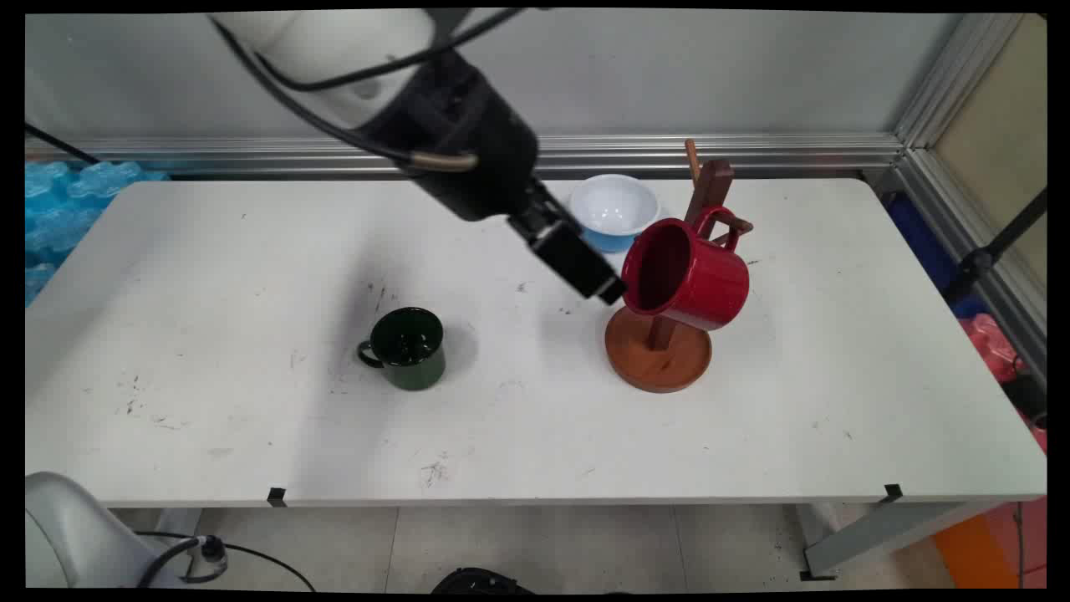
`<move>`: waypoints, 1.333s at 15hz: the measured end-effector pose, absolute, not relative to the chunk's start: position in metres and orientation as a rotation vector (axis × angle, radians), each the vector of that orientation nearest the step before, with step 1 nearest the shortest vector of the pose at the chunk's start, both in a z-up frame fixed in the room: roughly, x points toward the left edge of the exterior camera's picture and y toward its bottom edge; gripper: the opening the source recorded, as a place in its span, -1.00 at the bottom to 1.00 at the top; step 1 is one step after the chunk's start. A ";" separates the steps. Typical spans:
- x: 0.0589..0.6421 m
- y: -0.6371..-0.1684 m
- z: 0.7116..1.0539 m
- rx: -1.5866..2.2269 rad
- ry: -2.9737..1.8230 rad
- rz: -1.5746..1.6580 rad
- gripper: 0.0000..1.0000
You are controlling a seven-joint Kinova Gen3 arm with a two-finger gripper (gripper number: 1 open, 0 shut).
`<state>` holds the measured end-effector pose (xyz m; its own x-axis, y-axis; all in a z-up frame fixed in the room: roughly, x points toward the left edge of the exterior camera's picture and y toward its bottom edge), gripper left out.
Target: Pick up the red mug from the rack
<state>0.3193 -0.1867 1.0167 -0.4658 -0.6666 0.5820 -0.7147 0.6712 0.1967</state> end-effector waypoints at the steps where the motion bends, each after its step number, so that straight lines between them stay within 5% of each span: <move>1: 0.313 -0.191 1.013 1.068 -2.235 0.101 1.00; 20: 0.236 -0.243 0.939 1.084 -2.122 0.054 1.00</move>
